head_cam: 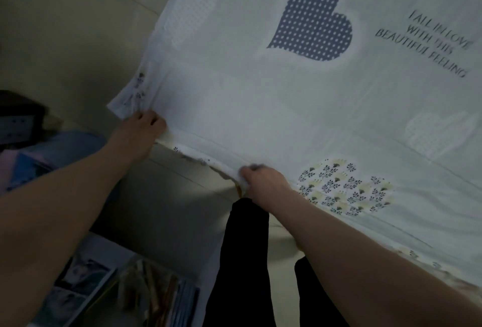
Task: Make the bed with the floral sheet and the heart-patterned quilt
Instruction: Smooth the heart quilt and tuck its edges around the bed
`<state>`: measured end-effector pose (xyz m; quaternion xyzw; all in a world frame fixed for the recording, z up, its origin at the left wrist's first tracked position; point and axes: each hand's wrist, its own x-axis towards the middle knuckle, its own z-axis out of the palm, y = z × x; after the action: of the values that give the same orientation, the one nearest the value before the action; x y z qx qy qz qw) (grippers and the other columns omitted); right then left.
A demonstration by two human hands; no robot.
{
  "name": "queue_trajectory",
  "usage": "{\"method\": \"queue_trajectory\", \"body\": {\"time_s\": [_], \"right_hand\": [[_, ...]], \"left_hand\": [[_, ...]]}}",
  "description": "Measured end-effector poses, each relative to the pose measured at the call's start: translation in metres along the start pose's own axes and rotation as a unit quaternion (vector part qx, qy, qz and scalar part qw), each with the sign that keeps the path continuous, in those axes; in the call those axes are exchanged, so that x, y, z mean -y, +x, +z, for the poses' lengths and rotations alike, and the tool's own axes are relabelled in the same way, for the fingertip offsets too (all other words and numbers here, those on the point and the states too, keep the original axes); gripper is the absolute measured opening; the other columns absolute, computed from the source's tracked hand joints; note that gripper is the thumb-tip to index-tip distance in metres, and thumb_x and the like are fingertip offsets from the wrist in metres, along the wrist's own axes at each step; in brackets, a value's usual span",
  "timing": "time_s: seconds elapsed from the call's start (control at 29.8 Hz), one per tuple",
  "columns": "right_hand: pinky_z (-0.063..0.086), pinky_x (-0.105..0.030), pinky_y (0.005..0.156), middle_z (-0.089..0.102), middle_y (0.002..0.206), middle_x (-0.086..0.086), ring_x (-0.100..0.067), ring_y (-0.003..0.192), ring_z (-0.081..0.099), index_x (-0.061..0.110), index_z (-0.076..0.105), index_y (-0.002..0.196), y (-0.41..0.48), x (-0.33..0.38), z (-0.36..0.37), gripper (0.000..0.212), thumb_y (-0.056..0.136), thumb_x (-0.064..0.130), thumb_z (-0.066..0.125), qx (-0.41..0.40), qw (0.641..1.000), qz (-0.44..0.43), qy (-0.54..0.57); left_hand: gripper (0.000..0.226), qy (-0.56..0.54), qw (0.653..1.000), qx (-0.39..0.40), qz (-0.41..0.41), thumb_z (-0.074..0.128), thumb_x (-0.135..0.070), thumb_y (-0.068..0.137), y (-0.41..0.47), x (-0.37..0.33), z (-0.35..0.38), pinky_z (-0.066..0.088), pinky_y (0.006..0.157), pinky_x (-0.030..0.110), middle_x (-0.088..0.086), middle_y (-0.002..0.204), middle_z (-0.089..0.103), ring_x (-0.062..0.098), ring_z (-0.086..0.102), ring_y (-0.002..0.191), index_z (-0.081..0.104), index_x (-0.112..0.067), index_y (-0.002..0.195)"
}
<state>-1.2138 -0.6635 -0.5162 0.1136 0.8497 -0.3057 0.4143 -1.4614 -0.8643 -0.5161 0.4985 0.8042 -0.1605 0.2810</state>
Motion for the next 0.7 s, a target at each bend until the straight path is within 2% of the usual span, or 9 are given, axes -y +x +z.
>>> {"method": "queue_trajectory", "body": {"time_s": [0.07,0.13,0.2,0.37,0.4,0.47,0.54,0.6,0.7], "right_hand": [[0.047,-0.035,0.086,0.058,0.126,-0.009,-0.032,0.115,0.057,0.017,0.054,0.121,0.0,0.001,0.003,0.032,0.091,0.026,0.058,-0.014,1.0,0.003,0.012],[0.047,-0.036,0.085,0.059,0.124,-0.009,-0.032,0.112,0.058,0.017,0.058,0.118,-0.004,0.005,0.002,0.028,0.096,0.034,0.051,-0.02,1.0,0.009,0.022],[0.046,-0.037,0.084,0.061,0.12,-0.009,-0.033,0.109,0.059,0.019,0.06,0.114,-0.005,0.007,-0.003,0.027,0.099,0.036,0.045,-0.043,0.998,0.015,0.034],[0.046,-0.035,0.081,0.064,0.114,-0.008,-0.032,0.104,0.061,0.027,0.061,0.109,-0.022,0.001,-0.012,0.018,0.095,0.035,0.052,-0.046,0.994,0.036,0.093],[0.047,-0.035,0.084,0.063,0.117,-0.008,-0.031,0.107,0.061,0.029,0.06,0.112,-0.028,-0.001,-0.01,0.019,0.095,0.032,0.053,-0.034,0.993,0.028,0.11],[0.046,-0.033,0.093,0.059,0.131,-0.007,-0.029,0.118,0.057,0.033,0.055,0.13,-0.04,-0.004,-0.011,0.038,0.095,0.021,0.053,-0.02,0.99,0.011,0.14],[0.039,-0.029,0.101,0.051,0.144,-0.004,-0.026,0.127,0.051,0.033,0.045,0.144,-0.052,-0.006,-0.012,0.054,0.094,0.015,0.053,-0.021,0.987,0.008,0.159],[0.035,-0.027,0.105,0.046,0.149,-0.004,-0.025,0.132,0.046,0.032,0.04,0.148,-0.07,-0.011,-0.019,0.061,0.092,0.016,0.057,-0.038,0.986,0.002,0.161],[0.03,-0.03,0.113,0.036,0.155,-0.007,-0.024,0.141,0.035,0.024,0.03,0.153,-0.11,-0.031,-0.026,0.063,0.095,0.017,0.053,-0.066,0.988,0.01,0.136]], "left_hand": [[0.032,-0.008,1.0,0.006,-0.014,0.064,0.011,0.066,-0.006,-0.006,0.008,0.046,0.055,0.048,0.028,0.093,0.055,0.046,0.056,0.072,0.059,0.005,0.098],[0.024,0.02,0.998,0.01,-0.051,0.046,-0.005,0.084,-0.009,-0.01,0.013,0.048,0.064,0.047,0.028,0.095,0.055,0.044,0.055,0.077,0.058,0.006,0.101],[0.041,-0.008,0.996,0.03,-0.078,0.027,-0.017,0.094,-0.001,-0.013,0.011,0.047,0.071,0.045,0.027,0.094,0.057,0.041,0.056,0.081,0.06,0.006,0.099],[0.03,-0.052,0.98,0.111,-0.158,0.044,-0.018,0.098,0.017,-0.04,-0.018,0.053,0.079,0.037,0.014,0.091,0.067,0.028,0.062,0.084,0.068,-0.006,0.083],[0.029,-0.056,0.973,0.14,-0.172,0.044,-0.023,0.098,0.017,-0.046,-0.021,0.053,0.085,0.039,0.014,0.098,0.067,0.028,0.062,0.091,0.067,-0.008,0.087],[0.035,-0.026,0.957,0.211,-0.197,0.043,-0.034,0.096,0.019,-0.059,-0.029,0.047,0.098,0.044,0.014,0.12,0.061,0.031,0.057,0.109,0.064,-0.011,0.111],[0.046,0.022,0.934,0.282,-0.216,0.046,-0.04,0.094,0.016,-0.075,-0.038,0.034,0.11,0.052,0.014,0.137,0.05,0.037,0.045,0.126,0.055,-0.012,0.131],[0.051,0.062,0.936,0.279,-0.205,0.05,-0.041,0.095,0.012,-0.1,-0.056,0.02,0.115,0.057,0.013,0.146,0.04,0.04,0.029,0.139,0.046,-0.016,0.14],[0.05,0.108,0.972,0.164,-0.126,0.041,-0.04,0.101,-0.003,-0.15,-0.088,0.009,0.119,0.054,0.011,0.156,0.028,0.034,0.014,0.148,0.04,-0.018,0.145]]}}
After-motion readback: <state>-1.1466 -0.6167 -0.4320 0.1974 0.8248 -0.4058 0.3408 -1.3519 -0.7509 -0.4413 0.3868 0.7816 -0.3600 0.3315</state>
